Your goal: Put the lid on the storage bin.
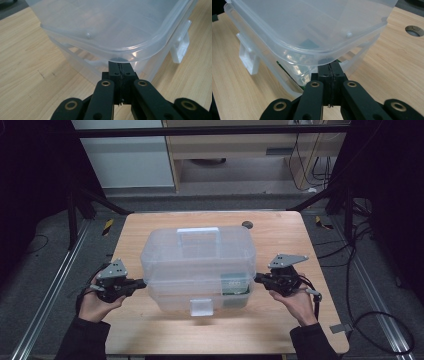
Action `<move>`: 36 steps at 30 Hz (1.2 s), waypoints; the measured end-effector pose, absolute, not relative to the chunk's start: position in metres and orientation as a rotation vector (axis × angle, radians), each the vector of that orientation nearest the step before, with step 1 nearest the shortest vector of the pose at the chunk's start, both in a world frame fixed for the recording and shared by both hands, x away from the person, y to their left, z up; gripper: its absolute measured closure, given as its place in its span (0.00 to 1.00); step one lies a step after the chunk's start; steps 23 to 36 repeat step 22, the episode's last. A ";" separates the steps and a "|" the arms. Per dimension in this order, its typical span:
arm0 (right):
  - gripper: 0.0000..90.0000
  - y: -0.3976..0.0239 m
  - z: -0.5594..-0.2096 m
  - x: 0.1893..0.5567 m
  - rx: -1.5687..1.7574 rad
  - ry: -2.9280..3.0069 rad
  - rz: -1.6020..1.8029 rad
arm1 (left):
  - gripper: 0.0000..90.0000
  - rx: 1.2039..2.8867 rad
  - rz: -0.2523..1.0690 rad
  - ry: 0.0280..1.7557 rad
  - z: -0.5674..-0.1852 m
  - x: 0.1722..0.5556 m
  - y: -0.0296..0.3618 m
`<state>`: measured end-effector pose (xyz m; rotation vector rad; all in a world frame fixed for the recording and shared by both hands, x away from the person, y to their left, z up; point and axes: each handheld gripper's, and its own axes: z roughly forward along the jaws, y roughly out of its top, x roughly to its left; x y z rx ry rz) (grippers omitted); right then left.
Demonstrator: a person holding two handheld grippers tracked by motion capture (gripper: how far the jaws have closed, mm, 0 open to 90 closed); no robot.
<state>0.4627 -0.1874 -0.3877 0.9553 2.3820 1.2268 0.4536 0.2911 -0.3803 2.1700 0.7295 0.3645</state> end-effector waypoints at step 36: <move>0.74 -0.231 -0.422 0.477 1.170 2.230 1.058 | 0.92 2.126 0.433 0.990 -0.419 0.472 0.321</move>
